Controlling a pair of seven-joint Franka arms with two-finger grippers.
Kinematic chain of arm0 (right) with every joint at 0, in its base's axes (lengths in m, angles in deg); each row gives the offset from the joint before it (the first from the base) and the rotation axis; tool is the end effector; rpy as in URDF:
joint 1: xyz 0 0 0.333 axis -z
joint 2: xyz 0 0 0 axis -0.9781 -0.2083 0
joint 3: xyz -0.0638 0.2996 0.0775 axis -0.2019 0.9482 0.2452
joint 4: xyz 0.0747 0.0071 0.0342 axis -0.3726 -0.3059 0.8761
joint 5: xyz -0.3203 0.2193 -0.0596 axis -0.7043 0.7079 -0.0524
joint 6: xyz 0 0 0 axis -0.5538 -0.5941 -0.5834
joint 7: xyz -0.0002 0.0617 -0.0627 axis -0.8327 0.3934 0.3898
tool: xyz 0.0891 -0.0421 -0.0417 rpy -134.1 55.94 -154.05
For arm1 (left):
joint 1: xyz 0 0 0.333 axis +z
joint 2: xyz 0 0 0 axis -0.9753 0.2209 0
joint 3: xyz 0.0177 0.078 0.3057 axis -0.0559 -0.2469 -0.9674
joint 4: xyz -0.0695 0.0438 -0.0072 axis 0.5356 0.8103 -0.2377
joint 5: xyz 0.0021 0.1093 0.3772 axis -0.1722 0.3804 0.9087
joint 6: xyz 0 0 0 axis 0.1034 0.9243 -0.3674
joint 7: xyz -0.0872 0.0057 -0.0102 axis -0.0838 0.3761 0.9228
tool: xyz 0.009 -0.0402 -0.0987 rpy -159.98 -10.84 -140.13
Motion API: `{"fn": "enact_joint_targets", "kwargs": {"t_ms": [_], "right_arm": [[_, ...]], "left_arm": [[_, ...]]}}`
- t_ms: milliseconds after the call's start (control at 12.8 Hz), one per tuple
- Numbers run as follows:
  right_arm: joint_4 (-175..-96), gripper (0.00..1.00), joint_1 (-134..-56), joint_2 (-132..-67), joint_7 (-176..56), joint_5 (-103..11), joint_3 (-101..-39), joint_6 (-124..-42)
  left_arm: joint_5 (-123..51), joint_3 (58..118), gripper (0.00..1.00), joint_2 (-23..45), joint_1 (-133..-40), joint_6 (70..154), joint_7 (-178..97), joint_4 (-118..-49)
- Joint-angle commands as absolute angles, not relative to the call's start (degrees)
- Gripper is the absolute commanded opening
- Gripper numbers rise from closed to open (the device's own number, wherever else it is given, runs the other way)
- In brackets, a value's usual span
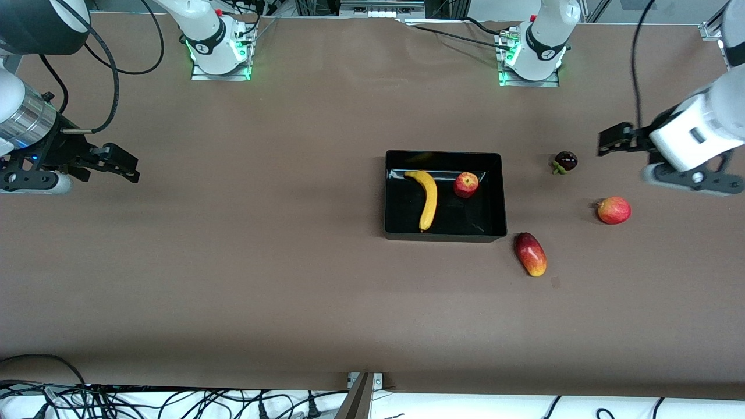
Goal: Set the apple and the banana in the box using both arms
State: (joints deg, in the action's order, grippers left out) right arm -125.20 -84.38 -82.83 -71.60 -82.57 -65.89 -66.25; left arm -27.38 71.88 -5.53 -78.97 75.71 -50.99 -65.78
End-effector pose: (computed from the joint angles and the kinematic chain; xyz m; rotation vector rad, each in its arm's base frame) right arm 0.6018 0.0558 0.5805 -3.1309 0.0346 -0.0869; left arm 0.5838 -0.0371 0.5911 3.1087 -0.2153 -0.2623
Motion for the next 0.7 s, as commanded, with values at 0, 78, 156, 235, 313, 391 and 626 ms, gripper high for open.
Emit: {"fn": "enact_joint_targets", "kwargs": {"t_ms": [0,78,156,235,313,391,626], "right_arm": [[-124.6,1.0,-84.2,-82.5,-71.4,-83.4,-65.5,-64.7],[-124.5,1.0,-84.2,-82.5,-71.6,-83.4,-65.5,-64.1],[-124.5,1.0,-84.2,-82.5,-71.6,-83.4,-65.5,-64.0],[-124.5,1.0,-84.2,-82.5,-71.6,-83.4,-65.5,-64.0],[-124.5,1.0,-84.2,-82.5,-71.6,-83.4,-65.5,-64.0],[-124.5,1.0,-84.2,-82.5,-71.6,-83.4,-65.5,-64.0],[-124.5,1.0,-84.2,-82.5,-71.7,-83.4,-65.5,-64.0]], "left_arm": [[-28.2,66.1,1.0,-12.4,-82.6,85.3,-52.0,-76.8],[-28.1,66.0,1.0,-12.6,-82.7,85.9,-52.0,-76.9],[-28.0,66.0,1.0,-13.3,-82.8,85.9,-52.1,-77.2],[-27.5,66.0,1.0,-14.0,-82.7,86.5,-52.2,-78.3],[-27.4,66.0,1.0,-14.0,-82.7,87.0,-52.2,-78.4],[-27.4,66.2,1.0,-14.0,-82.7,87.0,-52.1,-78.5],[-27.3,66.6,1.0,-14.0,-82.5,86.8,-50.9,-78.4]]}}
